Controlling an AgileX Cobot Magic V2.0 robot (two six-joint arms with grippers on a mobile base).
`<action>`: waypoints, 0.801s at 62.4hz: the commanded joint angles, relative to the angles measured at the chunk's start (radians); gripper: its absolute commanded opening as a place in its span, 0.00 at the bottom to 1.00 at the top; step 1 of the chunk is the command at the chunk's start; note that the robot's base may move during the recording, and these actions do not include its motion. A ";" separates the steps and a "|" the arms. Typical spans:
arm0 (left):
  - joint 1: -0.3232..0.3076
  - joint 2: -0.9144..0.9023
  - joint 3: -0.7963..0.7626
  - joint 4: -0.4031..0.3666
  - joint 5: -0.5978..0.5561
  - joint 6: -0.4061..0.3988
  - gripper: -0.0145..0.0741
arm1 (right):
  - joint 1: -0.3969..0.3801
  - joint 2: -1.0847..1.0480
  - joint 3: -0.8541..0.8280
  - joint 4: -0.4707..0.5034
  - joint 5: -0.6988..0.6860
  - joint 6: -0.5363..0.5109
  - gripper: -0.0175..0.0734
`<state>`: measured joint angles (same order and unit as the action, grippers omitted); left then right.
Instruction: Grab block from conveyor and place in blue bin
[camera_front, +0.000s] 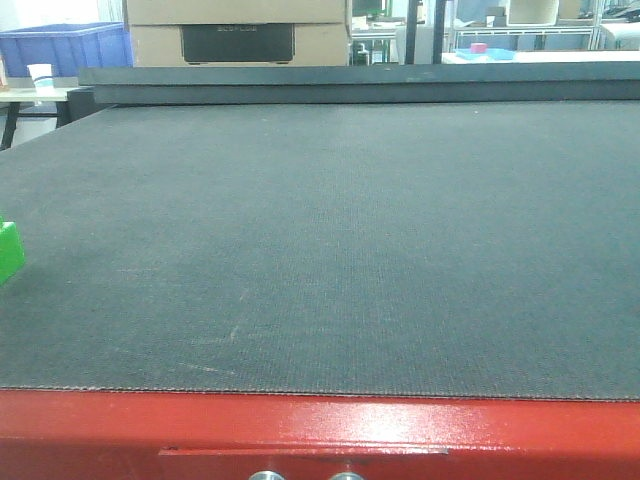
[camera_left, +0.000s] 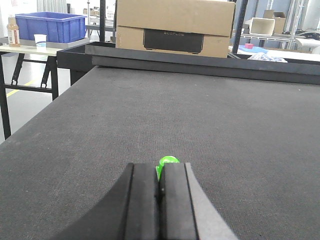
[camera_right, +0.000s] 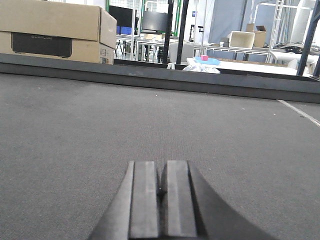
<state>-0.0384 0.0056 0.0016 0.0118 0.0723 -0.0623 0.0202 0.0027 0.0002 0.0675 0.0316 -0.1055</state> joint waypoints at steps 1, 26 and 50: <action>0.003 -0.006 -0.002 0.002 -0.016 0.002 0.04 | 0.002 -0.003 0.000 0.001 -0.013 -0.001 0.01; 0.003 -0.006 -0.002 0.002 -0.016 0.002 0.04 | 0.002 -0.003 0.000 0.001 -0.013 -0.001 0.01; 0.003 -0.006 -0.002 0.002 -0.050 0.002 0.04 | 0.002 -0.003 0.000 0.001 -0.013 -0.001 0.01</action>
<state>-0.0384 0.0056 0.0016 0.0118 0.0604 -0.0623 0.0202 0.0027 0.0002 0.0675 0.0316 -0.1055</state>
